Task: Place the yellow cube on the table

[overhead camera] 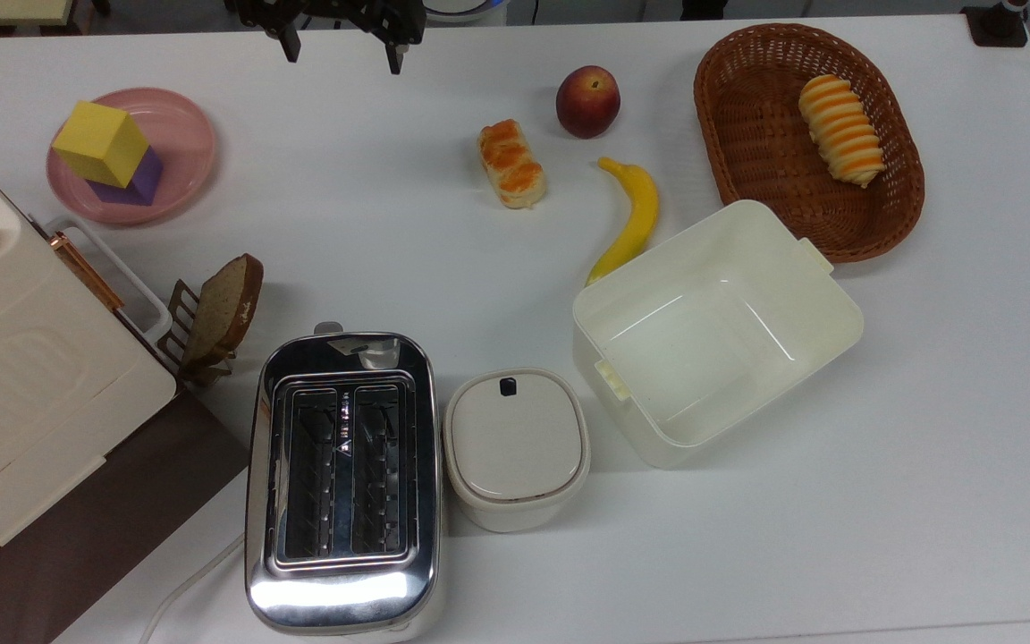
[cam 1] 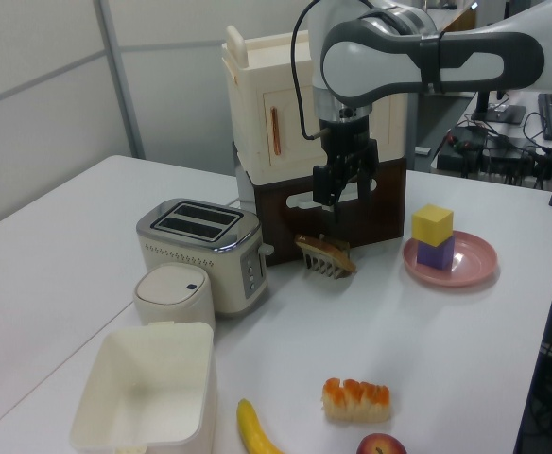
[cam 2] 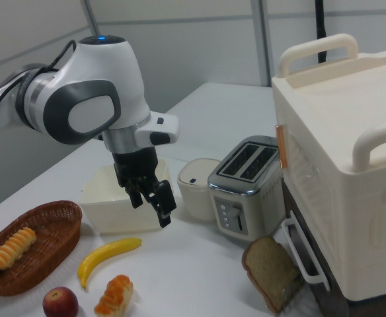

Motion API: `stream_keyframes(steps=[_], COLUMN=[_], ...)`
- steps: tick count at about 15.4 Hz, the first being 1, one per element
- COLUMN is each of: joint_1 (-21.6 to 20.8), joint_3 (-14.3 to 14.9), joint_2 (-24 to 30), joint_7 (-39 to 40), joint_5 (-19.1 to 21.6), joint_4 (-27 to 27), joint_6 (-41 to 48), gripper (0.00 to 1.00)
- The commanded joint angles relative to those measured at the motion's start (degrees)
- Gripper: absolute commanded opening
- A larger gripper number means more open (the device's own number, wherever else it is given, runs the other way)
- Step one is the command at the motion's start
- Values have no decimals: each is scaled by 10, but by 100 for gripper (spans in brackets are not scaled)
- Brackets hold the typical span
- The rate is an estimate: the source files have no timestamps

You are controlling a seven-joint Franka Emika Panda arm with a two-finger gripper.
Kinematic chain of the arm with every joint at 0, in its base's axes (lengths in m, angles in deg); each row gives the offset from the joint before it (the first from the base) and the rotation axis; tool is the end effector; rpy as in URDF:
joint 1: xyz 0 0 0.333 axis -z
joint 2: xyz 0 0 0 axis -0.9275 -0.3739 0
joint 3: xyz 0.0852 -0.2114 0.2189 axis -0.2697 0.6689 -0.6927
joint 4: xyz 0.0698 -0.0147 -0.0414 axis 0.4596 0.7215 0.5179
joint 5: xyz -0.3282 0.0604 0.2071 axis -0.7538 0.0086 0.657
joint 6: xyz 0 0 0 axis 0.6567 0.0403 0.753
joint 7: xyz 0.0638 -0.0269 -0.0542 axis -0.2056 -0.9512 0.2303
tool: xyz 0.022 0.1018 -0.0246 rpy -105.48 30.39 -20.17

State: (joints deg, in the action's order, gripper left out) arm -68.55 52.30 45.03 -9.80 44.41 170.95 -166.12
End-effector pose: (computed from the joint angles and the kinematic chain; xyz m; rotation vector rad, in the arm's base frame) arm 0.5590 -0.0562 0.5758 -3.1245 0.2123 0.0775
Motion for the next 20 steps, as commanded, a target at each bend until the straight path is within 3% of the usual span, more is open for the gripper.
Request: stream_keyframes(steps=[1,16,20], joint_1=[-2,-6,-28], joint_3=[-1,-2,-5], joint_2=[-2,-2,-2], joint_7=[-7,-2,-2], joint_5=[5,3,-4], joint_4=[-13,-7,17], joint_6=[28,37,38], gripper=[100,100,100])
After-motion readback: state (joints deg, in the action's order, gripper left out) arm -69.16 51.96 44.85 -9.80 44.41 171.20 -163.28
